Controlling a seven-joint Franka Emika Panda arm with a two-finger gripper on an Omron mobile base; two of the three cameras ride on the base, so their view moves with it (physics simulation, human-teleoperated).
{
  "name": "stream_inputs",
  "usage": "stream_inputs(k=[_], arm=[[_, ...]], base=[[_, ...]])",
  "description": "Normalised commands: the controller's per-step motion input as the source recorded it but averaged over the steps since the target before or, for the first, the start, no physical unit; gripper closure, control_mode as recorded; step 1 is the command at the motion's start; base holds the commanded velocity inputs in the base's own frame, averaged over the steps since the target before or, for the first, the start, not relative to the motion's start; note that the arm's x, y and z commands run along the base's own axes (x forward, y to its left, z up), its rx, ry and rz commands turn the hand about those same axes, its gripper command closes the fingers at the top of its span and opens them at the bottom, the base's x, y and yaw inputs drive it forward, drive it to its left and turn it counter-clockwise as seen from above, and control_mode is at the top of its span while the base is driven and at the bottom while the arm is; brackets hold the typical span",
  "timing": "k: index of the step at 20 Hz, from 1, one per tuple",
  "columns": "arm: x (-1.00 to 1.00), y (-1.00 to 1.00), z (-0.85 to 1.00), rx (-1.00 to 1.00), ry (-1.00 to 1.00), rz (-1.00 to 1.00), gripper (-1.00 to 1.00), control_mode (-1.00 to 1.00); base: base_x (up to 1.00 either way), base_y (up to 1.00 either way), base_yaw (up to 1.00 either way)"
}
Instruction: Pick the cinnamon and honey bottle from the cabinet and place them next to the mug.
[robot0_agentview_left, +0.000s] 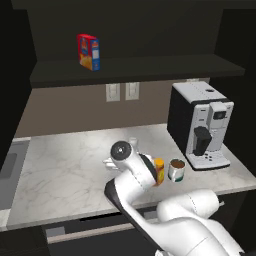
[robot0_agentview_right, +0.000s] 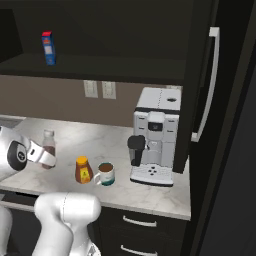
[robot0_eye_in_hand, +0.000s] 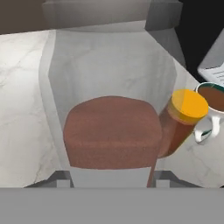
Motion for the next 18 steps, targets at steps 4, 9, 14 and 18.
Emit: stream_inputs(k=[4,9,14,18], arm=[[0.39,0.00,-0.09,-0.06,0.00,-0.19,1.00,-1.00],[0.35,0.00,-0.07,-0.06,0.00,-0.20,1.00,-1.00],[0.20,0.07,-0.04,-0.04,0.00,-0.17,1.00,-1.00],[0.08,0.00,-0.40,-0.08,0.00,-0.08,1.00,-1.00]], base=[[0.00,0.00,0.00],[0.00,0.00,0.00],[0.00,0.00,0.00],[0.00,0.00,0.00]])
